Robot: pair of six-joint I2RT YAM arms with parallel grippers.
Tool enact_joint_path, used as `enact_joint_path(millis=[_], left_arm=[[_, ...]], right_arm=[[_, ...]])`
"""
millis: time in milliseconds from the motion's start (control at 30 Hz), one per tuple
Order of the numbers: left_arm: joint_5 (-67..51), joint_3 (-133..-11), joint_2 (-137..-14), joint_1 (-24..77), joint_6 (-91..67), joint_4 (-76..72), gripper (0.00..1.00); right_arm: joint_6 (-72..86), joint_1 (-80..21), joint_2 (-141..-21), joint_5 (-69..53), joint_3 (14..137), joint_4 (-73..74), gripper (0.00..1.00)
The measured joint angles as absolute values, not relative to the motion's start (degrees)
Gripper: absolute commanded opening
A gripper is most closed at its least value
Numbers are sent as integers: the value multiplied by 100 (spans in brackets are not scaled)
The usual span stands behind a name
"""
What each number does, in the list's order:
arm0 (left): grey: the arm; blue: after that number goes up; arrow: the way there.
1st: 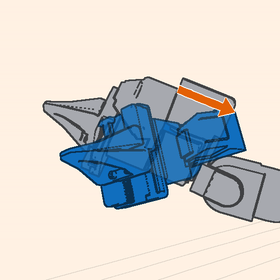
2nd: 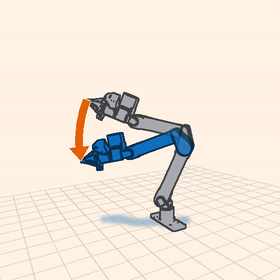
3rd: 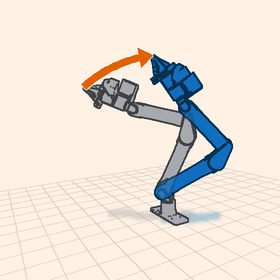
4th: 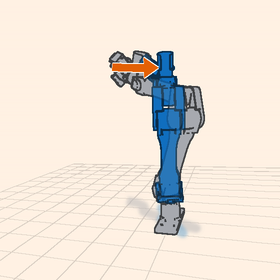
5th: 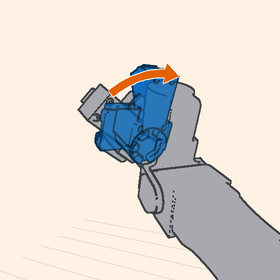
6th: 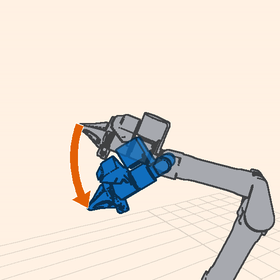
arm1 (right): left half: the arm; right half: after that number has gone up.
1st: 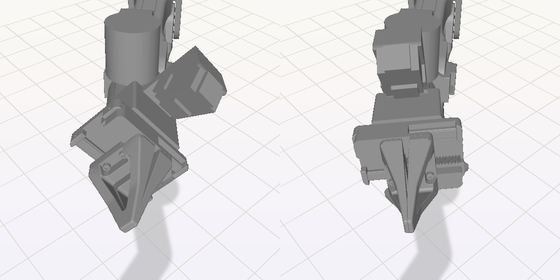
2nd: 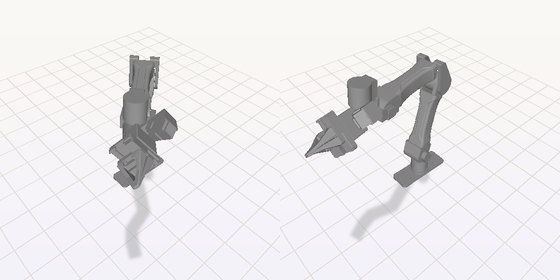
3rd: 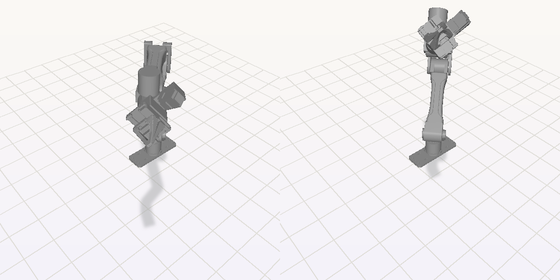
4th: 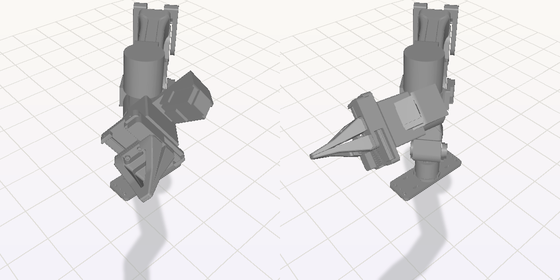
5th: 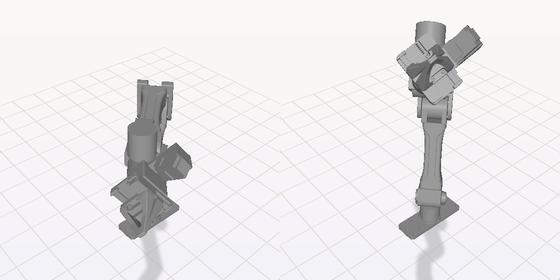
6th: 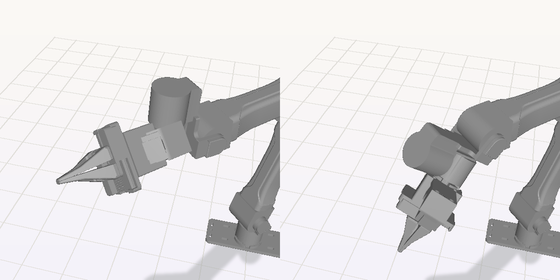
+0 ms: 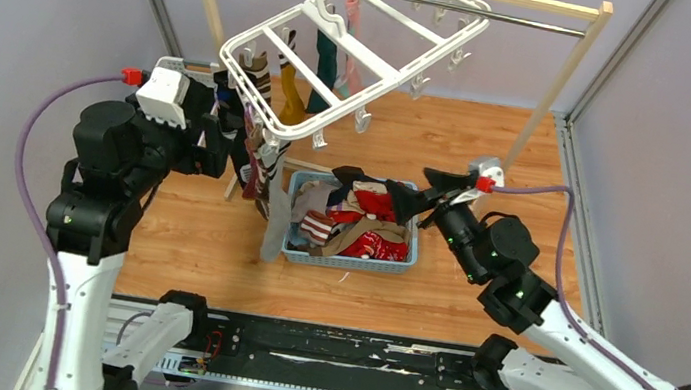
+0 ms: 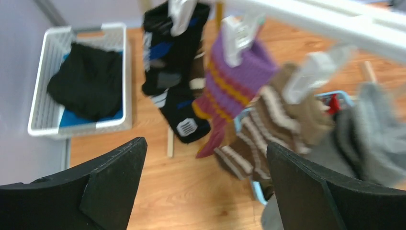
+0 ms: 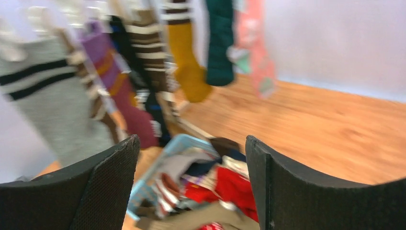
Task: Clip the socks to the hanger
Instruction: Reset both arms
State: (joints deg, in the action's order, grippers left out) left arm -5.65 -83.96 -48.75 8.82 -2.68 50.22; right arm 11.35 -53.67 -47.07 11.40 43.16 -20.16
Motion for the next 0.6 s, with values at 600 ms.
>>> enact_joint_path(millis=[600], left_arm=[[-1509,-3409,-4635,-1522,56,1916,100]], right_arm=[[432,-2832,-3387,3754,2543,-486,89]])
